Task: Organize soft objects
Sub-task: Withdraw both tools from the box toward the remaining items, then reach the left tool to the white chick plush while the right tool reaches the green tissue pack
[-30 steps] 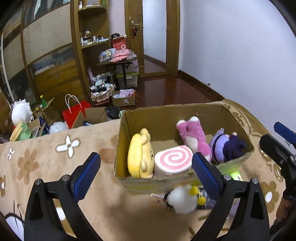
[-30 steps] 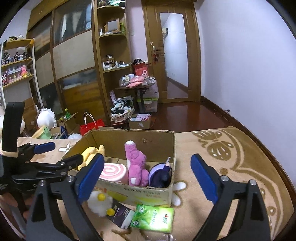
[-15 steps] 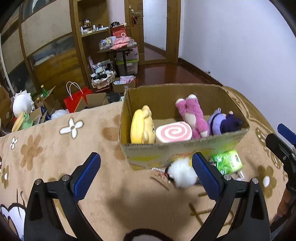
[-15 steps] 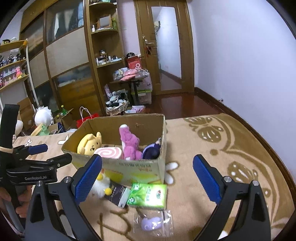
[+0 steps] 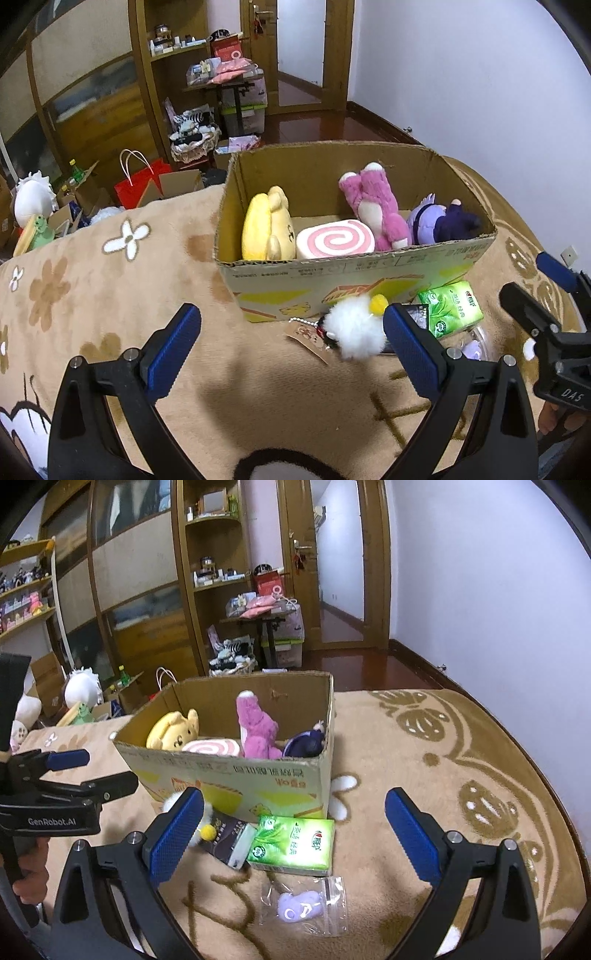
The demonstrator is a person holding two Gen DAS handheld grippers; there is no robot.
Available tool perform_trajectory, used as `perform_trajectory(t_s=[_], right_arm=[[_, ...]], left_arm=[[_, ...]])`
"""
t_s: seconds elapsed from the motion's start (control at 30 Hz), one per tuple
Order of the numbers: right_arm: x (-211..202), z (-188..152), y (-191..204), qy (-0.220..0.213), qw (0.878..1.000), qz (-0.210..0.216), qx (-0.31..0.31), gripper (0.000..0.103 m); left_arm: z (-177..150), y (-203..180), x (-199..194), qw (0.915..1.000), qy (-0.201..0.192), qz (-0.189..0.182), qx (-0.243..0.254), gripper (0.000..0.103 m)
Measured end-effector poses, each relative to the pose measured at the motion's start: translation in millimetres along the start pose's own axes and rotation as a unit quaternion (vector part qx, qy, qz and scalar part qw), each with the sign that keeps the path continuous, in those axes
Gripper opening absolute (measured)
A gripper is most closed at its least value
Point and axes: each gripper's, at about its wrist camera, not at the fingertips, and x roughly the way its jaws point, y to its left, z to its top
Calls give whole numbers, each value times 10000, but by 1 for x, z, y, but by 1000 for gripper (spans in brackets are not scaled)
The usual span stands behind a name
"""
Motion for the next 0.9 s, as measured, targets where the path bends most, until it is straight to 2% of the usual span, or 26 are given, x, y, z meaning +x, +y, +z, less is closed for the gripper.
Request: perform_trajectory(t_s=[0.27,0.37,0.9], right_arm=[[25,-6,-7,406,9989,-54,218,103],[33,-8,-10,510,9982,-13,305,103],[72,-23,-15,1104,9922,128,558,101]], left_arm=[[-1,-10,22,9997,196,-54,143,98],[-1,-13,29,9993,296,-159,181,98],[-6,-30,67,9962,667,-198,521,98]])
